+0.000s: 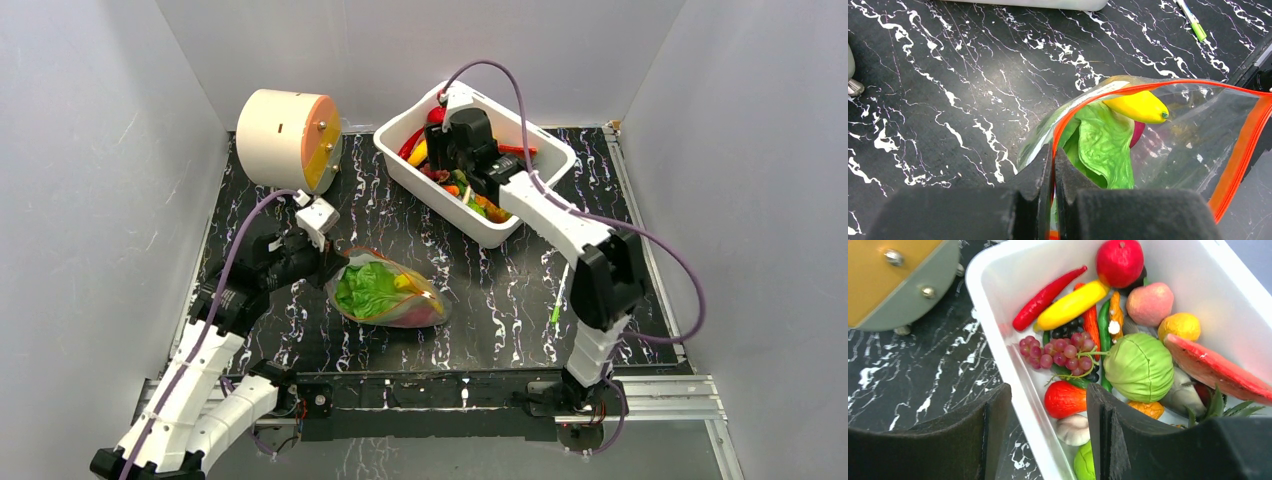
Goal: Place the food in the zip-top bag and seal the zipper
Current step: Pick up the fake vegetable from the bin.
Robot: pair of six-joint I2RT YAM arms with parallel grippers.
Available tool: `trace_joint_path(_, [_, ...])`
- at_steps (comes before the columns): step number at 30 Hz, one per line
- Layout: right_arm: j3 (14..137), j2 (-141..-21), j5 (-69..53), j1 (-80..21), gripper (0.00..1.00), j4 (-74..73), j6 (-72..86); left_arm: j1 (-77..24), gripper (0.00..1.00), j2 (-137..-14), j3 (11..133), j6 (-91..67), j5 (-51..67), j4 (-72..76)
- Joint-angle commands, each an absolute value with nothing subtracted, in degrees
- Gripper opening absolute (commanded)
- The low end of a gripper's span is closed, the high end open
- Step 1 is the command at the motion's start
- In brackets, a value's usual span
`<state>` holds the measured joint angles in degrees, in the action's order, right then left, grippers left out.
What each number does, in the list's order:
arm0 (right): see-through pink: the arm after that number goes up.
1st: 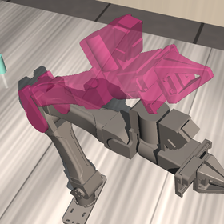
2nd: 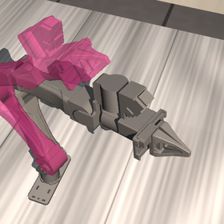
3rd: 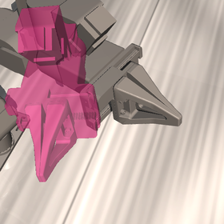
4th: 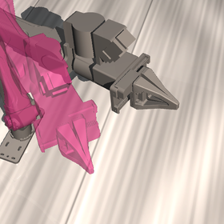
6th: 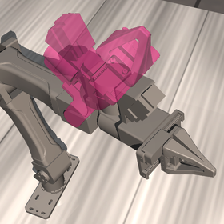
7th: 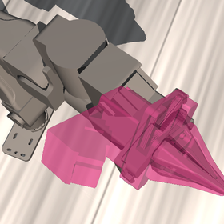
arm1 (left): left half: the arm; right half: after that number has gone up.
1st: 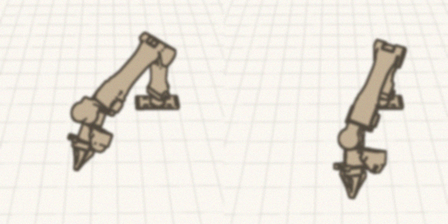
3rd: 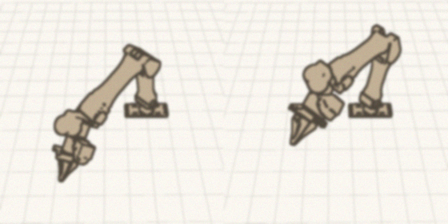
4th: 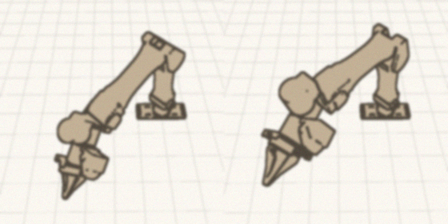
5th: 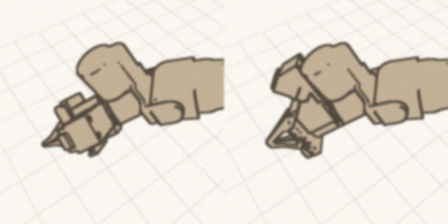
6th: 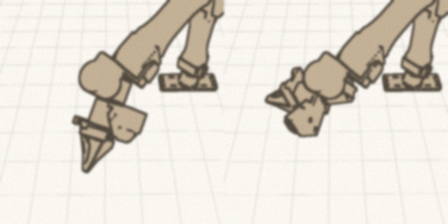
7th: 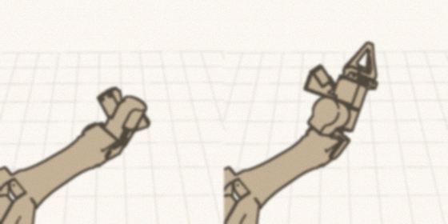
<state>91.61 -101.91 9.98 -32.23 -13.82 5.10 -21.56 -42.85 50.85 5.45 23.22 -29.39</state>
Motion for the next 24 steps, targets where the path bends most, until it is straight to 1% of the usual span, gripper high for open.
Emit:
trace_joint_path(1, [100.99,-108.72,9.86,-30.3,0.54,-13.44,7.16,-21.54,0.0,-43.5,54.49,3.59,22.67,-30.61])
trace_joint_path(3, [105.21,-113.33,10.79,-29.67,0.54,-13.61,7.25,-21.53,0.0,-43.43,54.71,2.83,22.22,-30.44])
trace_joint_path(5, [109.46,-117.72,9.16,-28.72,0.53,-13.64,7.49,-21.53,0.0,-43.31,54.78,2.44,21.83,-30.4])
trace_joint_path(8, [113.18,-122.44,5.76,-27.35,0.49,-10.11,10.05,-21.54,0.0,-43.18,54.86,2.43,21.44,-30.94])
trace_joint_path(11, [114.05,-125.69,2.83,-26.21,0.42,-3.82,13.77,-21.53,0.0,-42.77,54.68,2.49,20.76,-31.26])
trace_joint_path(14, [117.03,-129.85,2.41,-25.3,0.38,-0.29,18.47,-21.56,0.0,-42.63,54.54,2.28,20.64,-31.45])
trace_joint_path(18, [117.78,-133.58,6.65,-24.62,0.38,4.42,24.06,-21.6,0.0,-42.61,53.89,1.41,21.07,-29.85])
trace_joint_path(21, [118.8,-136.24,6.87,-24.22,0.37,7.47,28.04,-21.54,0.0,-43.35,53.98,0.76,22.36,-28.7])
trace_joint_path(24, [119.96,-138.46,7.09,-24.21,0.4,10.04,30.51,-21.53,0.0,-43.78,53.27,0.62,22.55,-27.17])
